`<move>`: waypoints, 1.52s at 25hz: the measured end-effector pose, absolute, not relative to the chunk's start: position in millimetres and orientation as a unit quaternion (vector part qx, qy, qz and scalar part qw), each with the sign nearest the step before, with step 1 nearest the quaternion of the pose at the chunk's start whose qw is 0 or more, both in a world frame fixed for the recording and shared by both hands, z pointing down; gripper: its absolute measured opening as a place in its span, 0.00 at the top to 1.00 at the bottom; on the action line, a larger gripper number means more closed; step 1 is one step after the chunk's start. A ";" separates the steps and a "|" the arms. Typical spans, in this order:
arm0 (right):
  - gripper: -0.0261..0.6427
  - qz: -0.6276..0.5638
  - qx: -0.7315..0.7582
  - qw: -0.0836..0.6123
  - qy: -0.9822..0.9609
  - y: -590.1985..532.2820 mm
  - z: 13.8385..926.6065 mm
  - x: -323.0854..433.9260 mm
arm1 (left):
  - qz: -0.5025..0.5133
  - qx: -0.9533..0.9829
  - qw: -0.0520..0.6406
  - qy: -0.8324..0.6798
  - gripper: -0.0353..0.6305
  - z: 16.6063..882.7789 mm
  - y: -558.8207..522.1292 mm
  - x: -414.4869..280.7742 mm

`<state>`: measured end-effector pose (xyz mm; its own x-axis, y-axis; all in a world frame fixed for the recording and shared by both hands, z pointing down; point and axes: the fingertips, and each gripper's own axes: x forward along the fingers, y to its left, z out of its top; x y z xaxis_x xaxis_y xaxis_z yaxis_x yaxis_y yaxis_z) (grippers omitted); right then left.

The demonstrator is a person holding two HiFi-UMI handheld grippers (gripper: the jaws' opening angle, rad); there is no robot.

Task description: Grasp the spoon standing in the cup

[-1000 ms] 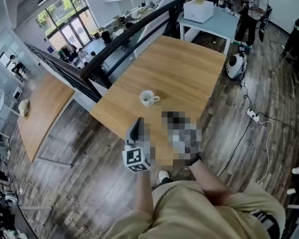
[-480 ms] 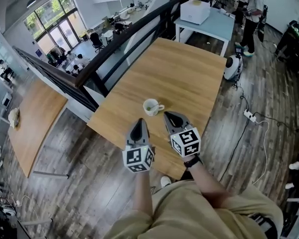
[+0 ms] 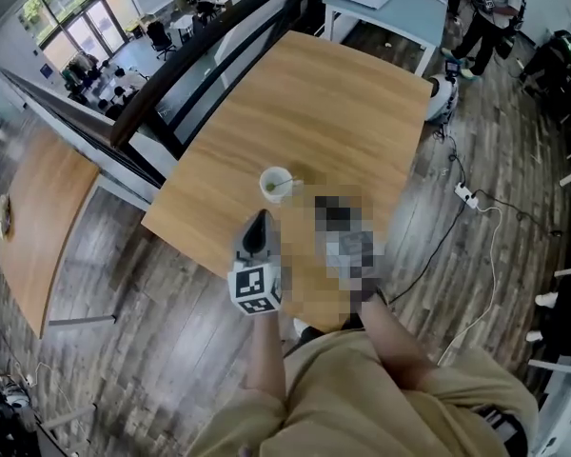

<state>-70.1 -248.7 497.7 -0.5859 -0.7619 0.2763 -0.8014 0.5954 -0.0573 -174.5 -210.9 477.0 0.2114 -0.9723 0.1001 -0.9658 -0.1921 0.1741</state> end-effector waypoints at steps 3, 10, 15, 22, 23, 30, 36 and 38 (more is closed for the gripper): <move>0.94 0.103 0.434 0.134 -0.885 -269.2 521.4 -70.3 | -0.004 0.770 0.113 -0.628 0.93 494.4 -231.7 -174.0; 0.94 0.145 0.423 0.168 -0.878 -310.4 576.0 -72.5 | 0.021 0.770 0.135 -0.623 0.93 523.8 -272.0 -169.8; 0.94 0.179 0.409 0.178 -0.877 -333.2 610.3 -84.8 | 0.034 0.767 0.152 -0.623 0.93 544.4 -291.0 -173.3; 0.93 0.214 0.391 0.188 -0.875 -351.7 643.2 -101.2 | 0.040 0.756 0.174 -0.630 0.93 561.7 -299.1 -177.7; 0.93 0.216 0.391 0.191 -0.874 -355.4 647.0 -103.1 | 0.039 0.755 0.177 -0.631 0.93 562.8 -300.7 -179.0; 0.75 0.243 0.385 0.201 -0.867 -374.3 672.5 -117.0 | 0.043 0.746 0.193 -0.636 0.93 576.4 -306.0 -185.8; 0.76 0.246 0.388 0.188 -0.868 -386.8 678.9 -125.3 | 0.048 0.745 0.194 -0.637 0.93 580.4 -305.9 -187.1; 0.82 0.245 0.388 0.185 -0.869 -387.3 677.6 -125.7 | 0.048 0.745 0.194 -0.637 0.93 580.5 -304.6 -186.1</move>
<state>-125.7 -387.3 677.6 -0.6309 -0.5836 0.5113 -0.7647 0.5793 -0.2822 -186.1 -304.6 580.5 0.1851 -0.9298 0.3181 -0.9668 -0.1142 0.2287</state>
